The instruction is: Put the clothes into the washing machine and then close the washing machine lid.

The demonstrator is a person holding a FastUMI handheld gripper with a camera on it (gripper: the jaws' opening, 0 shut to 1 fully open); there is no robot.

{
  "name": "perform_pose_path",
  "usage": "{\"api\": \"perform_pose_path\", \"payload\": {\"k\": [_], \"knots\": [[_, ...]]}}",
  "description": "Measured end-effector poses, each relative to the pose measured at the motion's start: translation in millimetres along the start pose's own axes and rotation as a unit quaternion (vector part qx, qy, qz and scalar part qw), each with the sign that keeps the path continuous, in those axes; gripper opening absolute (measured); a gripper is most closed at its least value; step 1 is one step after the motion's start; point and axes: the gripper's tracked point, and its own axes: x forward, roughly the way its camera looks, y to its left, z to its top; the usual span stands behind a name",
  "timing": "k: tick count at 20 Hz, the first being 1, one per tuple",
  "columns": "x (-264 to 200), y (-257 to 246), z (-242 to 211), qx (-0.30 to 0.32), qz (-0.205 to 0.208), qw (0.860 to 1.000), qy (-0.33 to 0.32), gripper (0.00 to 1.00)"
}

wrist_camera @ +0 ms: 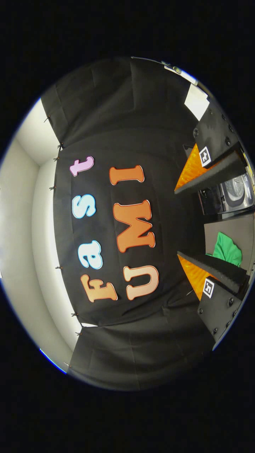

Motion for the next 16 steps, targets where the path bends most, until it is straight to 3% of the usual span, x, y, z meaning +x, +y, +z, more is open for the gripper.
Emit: {"api": "perform_pose_path", "payload": {"k": [12,16], "knots": [[9.6,111.0,-78.3,0.039,0.125,0.989,0.070,0.98],[15.9,132.6,-115.3,0.037,0.140,0.984,0.102,0.98]]}}
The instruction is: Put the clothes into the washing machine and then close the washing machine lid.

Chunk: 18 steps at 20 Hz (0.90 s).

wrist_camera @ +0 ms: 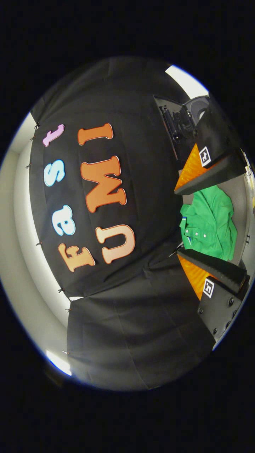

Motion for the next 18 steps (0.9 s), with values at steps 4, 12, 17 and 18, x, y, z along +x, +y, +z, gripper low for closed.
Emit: {"api": "perform_pose_path", "payload": {"k": [4,12,17,18], "knots": [[19.3,17.2,-46.7,-0.018,0.006,0.999,0.038,0.99],[56.4,20.5,-102.5,-0.066,-0.020,0.995,0.075,0.99],[78.5,16.6,-137.1,-0.069,-0.029,0.992,0.103,0.99],[81.8,14.8,-142.5,-0.070,-0.033,0.991,0.111,0.99]]}}
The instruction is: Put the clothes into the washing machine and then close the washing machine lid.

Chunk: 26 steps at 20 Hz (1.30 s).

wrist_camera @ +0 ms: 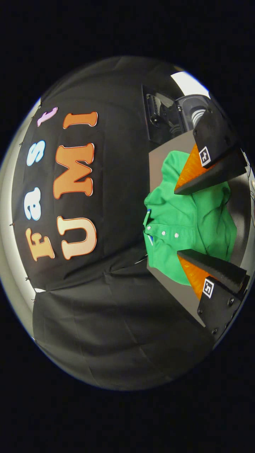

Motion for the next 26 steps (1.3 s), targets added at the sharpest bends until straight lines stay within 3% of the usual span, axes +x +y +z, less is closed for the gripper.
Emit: {"api": "perform_pose_path", "payload": {"k": [9,14,16,19,23,26], "knots": [[20.1,-1.0,-24.4,-0.031,-0.020,0.999,0.037,0.99],[26.7,-0.6,-31.7,-0.043,-0.027,0.997,0.065,0.91],[28.1,-1.5,-31.6,-0.048,-0.021,0.997,0.062,0.65],[29.4,-5.2,-31.8,-0.031,-0.012,0.997,0.068,0.44],[27.5,-5.9,-29.0,-0.017,-0.001,0.997,0.075,0.26],[22.9,-7.1,-30.3,-0.020,-0.010,0.997,0.068,0.20]]}}
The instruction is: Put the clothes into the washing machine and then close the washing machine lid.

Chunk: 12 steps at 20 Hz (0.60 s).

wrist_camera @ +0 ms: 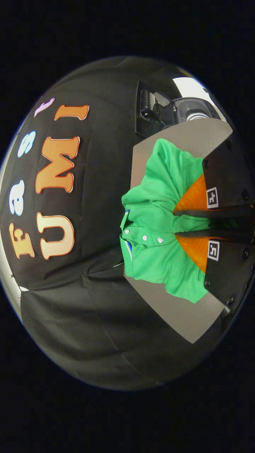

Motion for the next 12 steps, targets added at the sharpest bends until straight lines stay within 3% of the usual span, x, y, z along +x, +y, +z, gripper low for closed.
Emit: {"api": "perform_pose_path", "payload": {"k": [2,3,6,7,12], "knots": [[-4.7,-1.9,0.2,-0.006,-0.004,1.000,0.000,0.19],[-11.2,-4.1,-0.9,-0.002,-0.010,1.000,0.002,0.13],[-24.7,-9.4,-0.4,0.017,-0.017,1.000,0.005,0.13],[-22.5,-10.8,1.7,0.025,-0.016,1.000,0.007,0.08],[-50.4,-21.8,54.3,0.051,-0.007,0.998,-0.037,0.08]]}}
